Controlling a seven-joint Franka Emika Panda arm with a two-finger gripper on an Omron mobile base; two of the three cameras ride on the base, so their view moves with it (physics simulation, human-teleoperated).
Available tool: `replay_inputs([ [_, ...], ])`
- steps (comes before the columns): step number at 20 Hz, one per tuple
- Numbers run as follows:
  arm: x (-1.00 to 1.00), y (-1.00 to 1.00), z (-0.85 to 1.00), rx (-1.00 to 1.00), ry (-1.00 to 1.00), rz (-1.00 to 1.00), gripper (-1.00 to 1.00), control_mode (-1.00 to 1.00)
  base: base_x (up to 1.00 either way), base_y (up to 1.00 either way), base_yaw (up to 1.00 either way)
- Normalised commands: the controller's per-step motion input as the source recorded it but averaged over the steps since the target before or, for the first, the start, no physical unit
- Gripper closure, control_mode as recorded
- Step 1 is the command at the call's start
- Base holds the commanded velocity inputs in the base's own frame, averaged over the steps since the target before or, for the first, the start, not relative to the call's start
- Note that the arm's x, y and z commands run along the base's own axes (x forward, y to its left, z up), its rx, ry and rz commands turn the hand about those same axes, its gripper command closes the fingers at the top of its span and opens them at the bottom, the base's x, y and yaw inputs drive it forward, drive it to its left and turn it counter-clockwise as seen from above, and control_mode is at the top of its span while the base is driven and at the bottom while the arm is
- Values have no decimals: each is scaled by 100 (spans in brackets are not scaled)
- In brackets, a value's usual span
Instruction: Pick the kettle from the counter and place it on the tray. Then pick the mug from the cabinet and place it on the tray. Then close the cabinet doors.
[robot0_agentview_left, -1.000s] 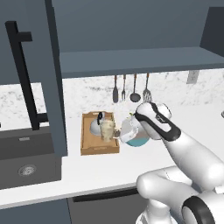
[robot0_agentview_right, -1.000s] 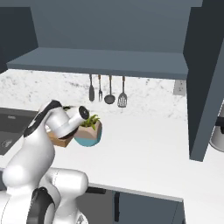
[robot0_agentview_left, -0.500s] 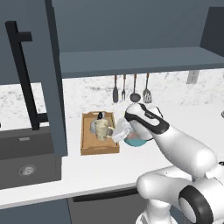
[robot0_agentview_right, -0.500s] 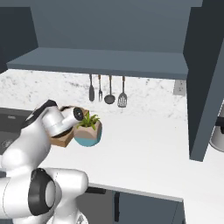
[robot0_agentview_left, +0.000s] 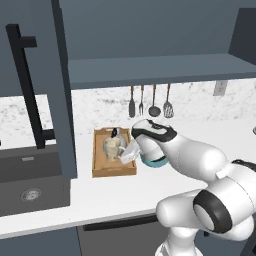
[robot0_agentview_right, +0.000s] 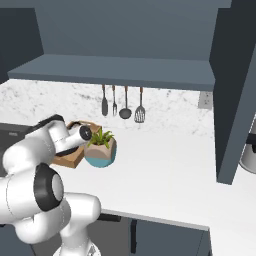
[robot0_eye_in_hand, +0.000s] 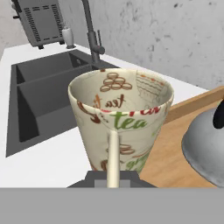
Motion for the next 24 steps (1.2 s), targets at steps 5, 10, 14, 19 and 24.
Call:
replay_inputs([
  [5, 32, 0, -46, -1, 0, -3, 100, -100, 0, 0, 0],
  [10, 34, 1, -51, 0, -2, 0, 100, -100, 0, 0, 0],
  [14, 32, 5, -54, 0, -3, 0, 100, -100, 0, 0, 0],
  [19, 20, 1, -49, 0, -1, 0, 100, -100, 0, 0, 0],
  [24, 14, 1, -42, 0, 0, 0, 100, -100, 0, 0, 0],
])
